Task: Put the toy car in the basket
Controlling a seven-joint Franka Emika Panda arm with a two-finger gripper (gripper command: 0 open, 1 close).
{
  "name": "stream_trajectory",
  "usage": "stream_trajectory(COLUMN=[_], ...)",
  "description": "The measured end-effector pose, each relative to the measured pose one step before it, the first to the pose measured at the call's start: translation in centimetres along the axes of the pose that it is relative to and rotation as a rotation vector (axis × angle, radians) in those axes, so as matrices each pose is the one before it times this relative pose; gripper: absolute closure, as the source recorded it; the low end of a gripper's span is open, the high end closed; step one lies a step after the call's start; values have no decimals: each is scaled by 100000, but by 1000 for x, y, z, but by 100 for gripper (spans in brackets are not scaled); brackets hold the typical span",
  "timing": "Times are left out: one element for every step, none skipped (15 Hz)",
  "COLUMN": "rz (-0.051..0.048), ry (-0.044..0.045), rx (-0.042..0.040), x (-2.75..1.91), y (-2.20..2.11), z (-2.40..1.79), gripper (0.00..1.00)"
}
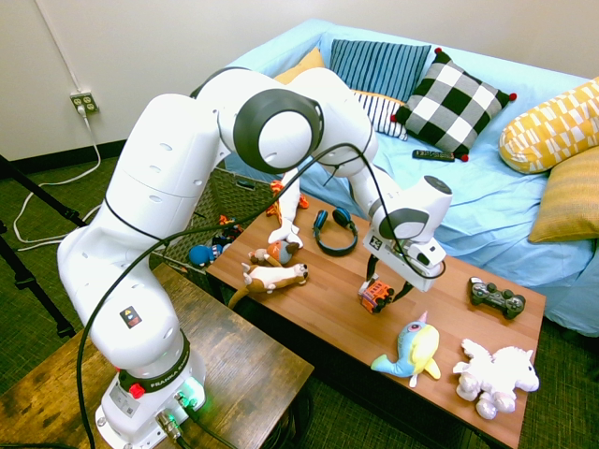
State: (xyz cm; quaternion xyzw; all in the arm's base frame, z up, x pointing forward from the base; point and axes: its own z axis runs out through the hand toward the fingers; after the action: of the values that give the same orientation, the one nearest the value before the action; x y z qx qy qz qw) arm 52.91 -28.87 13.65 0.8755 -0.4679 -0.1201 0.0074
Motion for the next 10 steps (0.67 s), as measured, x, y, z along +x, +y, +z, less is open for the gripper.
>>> stream_trajectory(rz=[-1177,-1330,-1402,-1231,-597,-422,-323,-135,-121,-37], ry=[-1869,-1842,-1075,-351,-146,-66,60,-10,77,-34], rx=[-325,-393,-85,-19,-172,-46,-22,-96,-141,-117], x=[298,308,300,283,196,70,98,130,102,82], y=[-132,-194,-284,-314,-329,-302,-253,-129,-57,-17], z=[361,485,453,430,378,226,86,38,7,-63], gripper=[0,0,100,100,100,100,100,100,100,100])
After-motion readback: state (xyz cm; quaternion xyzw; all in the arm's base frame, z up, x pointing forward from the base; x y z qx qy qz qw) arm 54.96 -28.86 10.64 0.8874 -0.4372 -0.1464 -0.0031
